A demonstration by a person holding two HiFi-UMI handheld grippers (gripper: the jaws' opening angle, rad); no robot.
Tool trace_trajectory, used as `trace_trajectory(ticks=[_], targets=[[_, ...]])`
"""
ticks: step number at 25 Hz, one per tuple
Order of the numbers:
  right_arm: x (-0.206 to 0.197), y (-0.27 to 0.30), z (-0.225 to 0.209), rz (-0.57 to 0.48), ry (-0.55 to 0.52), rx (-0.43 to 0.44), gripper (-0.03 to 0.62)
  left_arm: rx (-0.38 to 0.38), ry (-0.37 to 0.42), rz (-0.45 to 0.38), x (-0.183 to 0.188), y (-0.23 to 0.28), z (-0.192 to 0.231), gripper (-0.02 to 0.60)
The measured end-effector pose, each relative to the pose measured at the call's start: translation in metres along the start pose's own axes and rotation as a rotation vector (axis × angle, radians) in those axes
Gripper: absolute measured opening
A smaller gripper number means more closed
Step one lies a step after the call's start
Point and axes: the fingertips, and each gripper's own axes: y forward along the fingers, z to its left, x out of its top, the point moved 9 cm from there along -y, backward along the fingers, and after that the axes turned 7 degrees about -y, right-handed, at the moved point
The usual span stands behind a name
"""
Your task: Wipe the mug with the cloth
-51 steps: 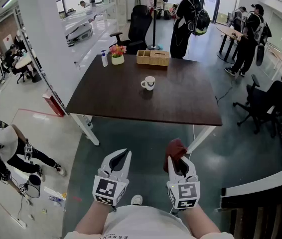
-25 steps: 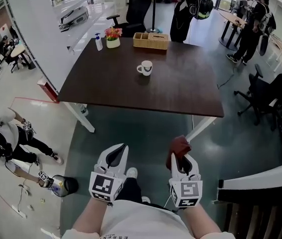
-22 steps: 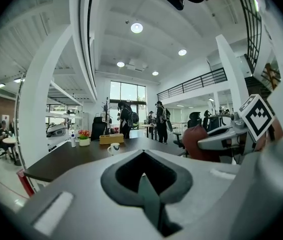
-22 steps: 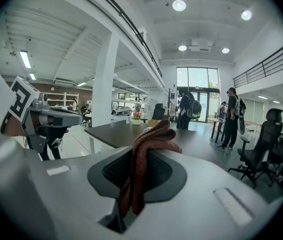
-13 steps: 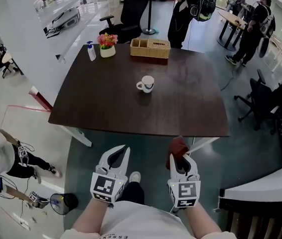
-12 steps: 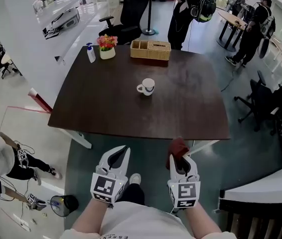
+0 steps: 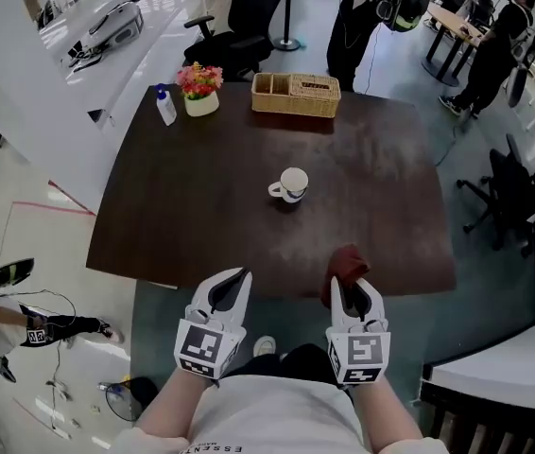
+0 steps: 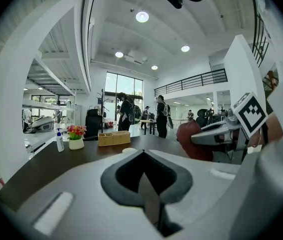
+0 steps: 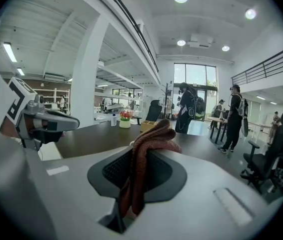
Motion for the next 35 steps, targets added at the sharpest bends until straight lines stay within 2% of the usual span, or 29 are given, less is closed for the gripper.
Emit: trace_trajectory(ticks=[4,6,8,11,18,21,23,26,31,35], targets=[[-0.008,0.046,-0.024,0.023,0.009,0.022,0.081,-0.045,-0.003,0.015,-0.005,0.041,0.011,0.000],[-0.013,0.071,-0.039,0.040,0.038,0.047,0.081,-0.083,-0.008,0.019,-0.005,0.068,0.014,0.000],[-0.017,0.096,-0.049,0.063,0.083,0.087,0.081,-0.089,0.002,0.032,-0.011,0.092,0.020,0.000],[-0.018,0.132,-0.063,0.079,0.095,0.144,0.081,-0.061,0.009,0.051,-0.020,0.127,0.033,0.000],[-0.025,0.198,-0.095,0.126,0.032,0.241,0.082,0.013,-0.057,0.140,-0.044,0.182,0.063,0.000],[-0.027,0.233,-0.100,0.153,-0.021,0.265,0.082,0.051,0.003,0.194,-0.050,0.213,0.090,0.000],[-0.034,0.255,-0.094,0.171,-0.046,0.288,0.081,0.055,0.027,0.190,-0.057,0.231,0.111,0.000],[-0.055,0.273,-0.082,0.222,-0.038,0.325,0.082,-0.009,-0.015,0.172,-0.072,0.249,0.129,0.008],[-0.069,0.284,-0.070,0.266,-0.028,0.404,0.083,-0.121,-0.056,0.185,-0.091,0.272,0.144,0.139],[-0.073,0.294,-0.051,0.252,-0.045,0.479,0.082,-0.230,-0.070,0.182,-0.095,0.289,0.160,0.164]])
